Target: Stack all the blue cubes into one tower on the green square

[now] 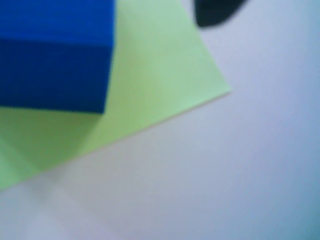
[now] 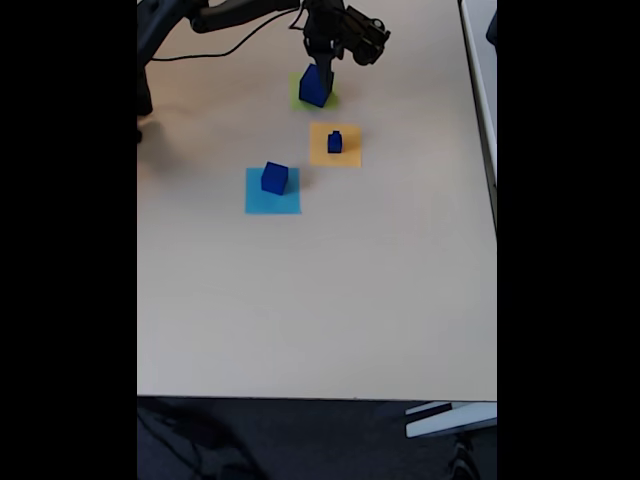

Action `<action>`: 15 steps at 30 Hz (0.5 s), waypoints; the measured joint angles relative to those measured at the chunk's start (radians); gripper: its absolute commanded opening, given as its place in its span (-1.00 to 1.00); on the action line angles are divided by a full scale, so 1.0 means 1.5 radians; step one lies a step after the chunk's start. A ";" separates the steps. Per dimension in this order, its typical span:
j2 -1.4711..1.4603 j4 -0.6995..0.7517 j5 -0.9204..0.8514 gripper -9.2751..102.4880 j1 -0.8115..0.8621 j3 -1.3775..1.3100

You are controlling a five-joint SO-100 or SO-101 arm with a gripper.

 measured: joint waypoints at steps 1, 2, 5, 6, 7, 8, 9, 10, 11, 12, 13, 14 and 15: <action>0.000 0.004 0.000 -0.14 0.000 0.000; 0.000 0.009 0.000 -0.14 0.000 0.000; 0.000 0.017 0.012 -0.14 0.000 0.000; 0.000 0.017 0.015 -0.14 0.000 0.000; 0.000 0.017 0.017 -0.14 0.000 0.000; 0.000 0.017 0.019 -0.14 0.000 0.000; -0.005 0.017 0.021 -0.14 0.000 -0.001; -0.011 0.017 0.021 -0.14 0.000 -0.002; -0.015 0.017 0.021 -0.14 0.000 -0.002; -0.020 0.017 0.024 -0.14 -0.002 -0.002; -0.022 0.017 0.025 -0.14 -0.004 -0.002; -0.022 0.017 0.025 -0.14 -0.006 -0.002; -0.022 0.017 0.025 -0.14 -0.009 -0.002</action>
